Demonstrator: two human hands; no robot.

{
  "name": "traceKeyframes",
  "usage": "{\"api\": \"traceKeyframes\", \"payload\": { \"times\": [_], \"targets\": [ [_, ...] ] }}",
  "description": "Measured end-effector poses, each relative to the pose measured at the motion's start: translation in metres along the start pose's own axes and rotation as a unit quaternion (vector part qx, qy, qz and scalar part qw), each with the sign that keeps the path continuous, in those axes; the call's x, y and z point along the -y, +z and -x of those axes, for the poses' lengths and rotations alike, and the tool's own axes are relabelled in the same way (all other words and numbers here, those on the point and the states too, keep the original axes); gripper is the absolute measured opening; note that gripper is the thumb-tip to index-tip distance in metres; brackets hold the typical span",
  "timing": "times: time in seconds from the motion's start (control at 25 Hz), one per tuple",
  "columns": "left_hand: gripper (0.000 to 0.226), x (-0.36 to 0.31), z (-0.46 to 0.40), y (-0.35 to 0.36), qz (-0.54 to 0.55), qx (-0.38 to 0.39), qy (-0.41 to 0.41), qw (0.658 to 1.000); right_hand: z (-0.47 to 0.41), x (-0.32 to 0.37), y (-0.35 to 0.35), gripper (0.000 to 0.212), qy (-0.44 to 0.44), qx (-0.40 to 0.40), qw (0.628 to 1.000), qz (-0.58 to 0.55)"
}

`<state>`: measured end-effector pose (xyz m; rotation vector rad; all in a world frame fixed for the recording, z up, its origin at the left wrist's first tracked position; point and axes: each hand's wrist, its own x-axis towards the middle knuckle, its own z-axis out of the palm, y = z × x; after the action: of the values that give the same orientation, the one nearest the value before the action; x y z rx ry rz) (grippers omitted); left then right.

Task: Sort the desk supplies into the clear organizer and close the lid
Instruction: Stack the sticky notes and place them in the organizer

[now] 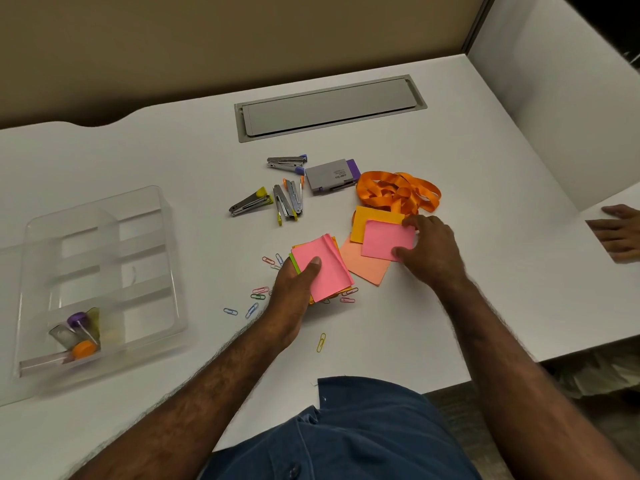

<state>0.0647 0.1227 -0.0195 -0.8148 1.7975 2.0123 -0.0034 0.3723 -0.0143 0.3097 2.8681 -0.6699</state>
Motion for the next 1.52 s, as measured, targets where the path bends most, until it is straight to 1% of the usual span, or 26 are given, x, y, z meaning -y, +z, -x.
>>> {"api": "traceKeyframes", "payload": {
  "times": [0.12, 0.2, 0.24, 0.32, 0.4, 0.52, 0.6, 0.64, 0.72, 0.84, 0.92, 0.96, 1.0, 1.08, 1.12, 1.16, 1.24, 1.36, 1.44, 1.52],
  "targets": [
    [0.012, 0.002, -0.003, -0.002, 0.008, -0.007, 0.0, 1.0, 0.004, 0.002, 0.001, 0.056, 0.017, -0.002, 0.999, -0.043],
    [0.012, 0.003, -0.004, -0.003, 0.014, -0.01, 0.0, 1.0, 0.007, 0.001, -0.001, 0.039, 0.026, 0.002, 0.994, -0.104],
    [0.015, 0.003, -0.005, -0.003, 0.016, -0.011, -0.001, 1.0, 0.009, 0.001, -0.001, 0.029, 0.034, 0.008, 0.985, -0.166],
    [0.024, 0.003, -0.005, -0.004, 0.017, -0.015, -0.004, 1.0, 0.016, 0.003, -0.004, 0.015, 0.076, 0.032, 0.946, -0.313],
    [0.028, 0.002, -0.005, -0.003, 0.017, -0.021, -0.009, 1.0, 0.021, 0.008, -0.009, 0.013, 0.113, 0.056, 0.9, -0.418],
    [0.027, 0.002, -0.005, -0.002, 0.03, -0.021, -0.013, 0.999, 0.028, 0.017, -0.015, 0.019, 0.123, 0.075, 0.847, -0.512],
    [0.023, 0.002, -0.003, -0.001, 0.036, -0.018, -0.005, 0.999, 0.035, 0.025, -0.014, 0.025, 0.124, 0.103, 0.807, -0.569],
    [0.02, 0.001, -0.002, 0.0, 0.035, -0.016, -0.004, 0.999, 0.04, 0.03, -0.012, 0.027, 0.124, 0.123, 0.793, -0.584],
    [0.024, -0.002, -0.001, 0.003, 0.042, -0.011, -0.006, 0.999, 0.05, 0.042, -0.003, 0.027, 0.119, 0.159, 0.785, -0.587],
    [0.03, -0.004, -0.002, 0.005, 0.053, -0.004, 0.002, 0.999, 0.065, 0.057, 0.012, 0.022, 0.097, 0.183, 0.8, -0.564],
    [0.033, -0.001, -0.003, 0.003, 0.049, 0.002, 0.016, 0.999, 0.068, 0.062, 0.018, 0.019, 0.076, 0.182, 0.829, -0.523],
    [0.037, 0.0, -0.003, 0.001, 0.047, 0.0, 0.017, 0.999, 0.066, 0.062, 0.018, 0.019, 0.066, 0.169, 0.853, -0.49],
    [0.037, 0.002, -0.004, -0.001, 0.05, -0.003, 0.014, 0.999, 0.06, 0.06, 0.017, 0.02, 0.058, 0.14, 0.883, -0.445],
    [0.031, 0.005, -0.004, -0.005, 0.064, -0.01, 0.006, 0.998, 0.042, 0.053, 0.012, 0.025, 0.033, 0.046, 0.947, -0.317],
    [0.03, 0.005, -0.004, -0.007, 0.068, -0.011, 0.003, 0.998, 0.032, 0.048, 0.008, 0.029, 0.016, 0.001, 0.967, -0.253],
    [0.031, 0.006, -0.004, -0.007, 0.067, -0.012, 0.0, 0.998, 0.021, 0.043, 0.005, 0.035, -0.001, -0.031, 0.979, -0.203],
    [0.033, 0.008, -0.004, -0.007, 0.058, -0.011, -0.003, 0.998, 0.001, 0.036, 0.002, 0.047, -0.02, -0.05, 0.989, -0.139],
    [0.033, 0.008, -0.004, -0.008, 0.051, -0.009, -0.003, 0.999, -0.018, 0.03, 0.004, 0.063, -0.02, -0.013, 0.998, -0.055],
    [0.033, 0.008, -0.005, -0.01, 0.049, -0.006, 0.002, 0.999, -0.021, 0.027, 0.007, 0.065, -0.024, -0.005, 1.0, -0.015],
    [0.034, 0.007, -0.006, -0.013, 0.045, -0.007, 0.002, 0.999, -0.019, 0.025, 0.008, 0.059, -0.025, -0.024, 0.999, -0.008]
  ]
}}
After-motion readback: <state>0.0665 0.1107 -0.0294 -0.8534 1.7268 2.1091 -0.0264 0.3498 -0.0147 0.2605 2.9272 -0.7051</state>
